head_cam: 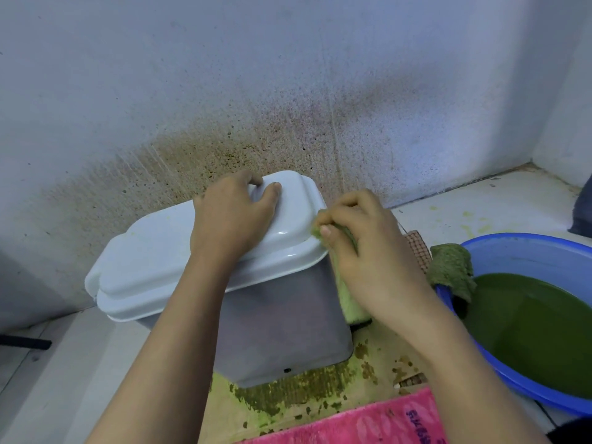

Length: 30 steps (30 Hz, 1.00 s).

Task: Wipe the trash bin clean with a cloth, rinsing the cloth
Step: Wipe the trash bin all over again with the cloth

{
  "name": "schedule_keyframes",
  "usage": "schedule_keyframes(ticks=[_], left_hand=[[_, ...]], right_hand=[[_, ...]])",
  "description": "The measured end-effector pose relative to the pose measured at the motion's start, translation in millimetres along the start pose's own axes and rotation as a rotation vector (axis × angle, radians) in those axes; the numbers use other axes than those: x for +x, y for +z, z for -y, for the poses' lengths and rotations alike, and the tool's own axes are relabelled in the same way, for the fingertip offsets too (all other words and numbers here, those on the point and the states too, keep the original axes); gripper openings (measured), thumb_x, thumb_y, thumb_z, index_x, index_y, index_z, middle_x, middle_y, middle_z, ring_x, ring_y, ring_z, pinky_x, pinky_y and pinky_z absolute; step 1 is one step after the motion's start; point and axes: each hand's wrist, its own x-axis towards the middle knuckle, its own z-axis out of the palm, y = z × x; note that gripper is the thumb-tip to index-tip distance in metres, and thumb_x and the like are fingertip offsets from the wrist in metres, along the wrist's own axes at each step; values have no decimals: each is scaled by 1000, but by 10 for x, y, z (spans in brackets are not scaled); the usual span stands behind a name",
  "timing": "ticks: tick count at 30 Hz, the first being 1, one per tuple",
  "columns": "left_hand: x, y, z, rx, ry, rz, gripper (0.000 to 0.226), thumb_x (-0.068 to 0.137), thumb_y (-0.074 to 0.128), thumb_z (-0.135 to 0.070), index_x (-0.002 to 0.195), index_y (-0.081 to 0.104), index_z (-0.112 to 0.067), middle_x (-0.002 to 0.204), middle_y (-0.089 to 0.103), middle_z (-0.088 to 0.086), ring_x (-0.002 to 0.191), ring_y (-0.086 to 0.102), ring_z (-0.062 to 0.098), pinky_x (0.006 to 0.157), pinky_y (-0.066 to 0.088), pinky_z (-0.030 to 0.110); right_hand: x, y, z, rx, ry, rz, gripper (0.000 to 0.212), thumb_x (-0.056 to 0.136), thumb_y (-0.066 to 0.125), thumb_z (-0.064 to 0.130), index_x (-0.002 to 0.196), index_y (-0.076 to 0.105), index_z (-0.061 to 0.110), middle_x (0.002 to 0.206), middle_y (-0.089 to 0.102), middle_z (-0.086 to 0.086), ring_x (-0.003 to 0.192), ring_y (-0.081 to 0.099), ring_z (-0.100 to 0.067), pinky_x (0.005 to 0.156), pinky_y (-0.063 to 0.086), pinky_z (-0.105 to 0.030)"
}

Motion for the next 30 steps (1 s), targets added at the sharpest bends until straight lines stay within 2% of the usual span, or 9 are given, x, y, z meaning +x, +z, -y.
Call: schedule_keyframes(ticks=[2,4,8,11,13,16,20,24,30], left_hand=[[-11,-5,-1,-6,-7,2,35,92,55,-50,107,68,-23,111,68,4,110,58,28,102,40,51],[-21,-16,-7,-12,-12,6,35,91,55,-51,108,68,-23,111,68,3,110,57,28,102,41,52],[-7,-28,-29,2,-20,26,34,91,53,-51,107,68,-24,114,67,2,113,56,28,103,40,50],[-11,-17,-17,6,-15,27,36,90,52,-53,106,68,-24,116,67,3,113,56,29,103,40,51],[-15,-13,-3,5,-14,29,36,90,51,-54,106,66,-25,117,66,3,113,56,28,102,40,51],[-17,-16,-5,-2,-13,31,36,90,52,-54,107,67,-25,115,66,1,113,56,28,102,40,51],[-20,-33,-11,-19,-9,28,36,89,53,-52,104,68,-24,110,66,-1,110,57,27,103,40,51],[-18,-38,-20,-12,-16,25,34,89,53,-51,102,68,-23,104,65,-3,105,58,26,103,40,51],[-15,-28,-23,-14,-23,15,33,87,54,-53,100,68,-26,104,65,-4,109,58,25,104,40,49]], right_hand=[[-160,82,79,-42,-18,-80,11,95,58,22,97,68,26,111,48,13,98,48,-21,79,46,-38],[-182,127,82,30,15,-138,8,93,63,21,95,70,25,108,50,13,97,51,-21,80,47,-36],[26,83,29,137,104,-184,8,86,71,21,91,75,15,100,58,4,97,58,-17,84,47,-29],[-72,152,135,48,16,-192,4,83,73,16,83,73,12,99,58,1,96,56,-26,79,48,-36],[-203,232,167,-18,-59,-215,3,82,75,14,82,72,13,102,58,0,93,53,-29,77,44,-33],[-275,245,71,40,-121,-237,5,84,74,14,88,74,12,105,58,-2,97,54,-30,82,43,-31],[-513,219,-174,59,-159,-159,9,84,74,8,92,76,12,107,59,-2,102,57,-29,90,44,-27],[-701,170,-292,122,-115,-310,11,86,72,5,96,75,9,106,58,-6,103,58,-28,91,49,-40],[-482,337,-123,17,-217,-366,9,91,68,10,96,74,7,109,61,-12,95,57,-35,87,44,-33]])
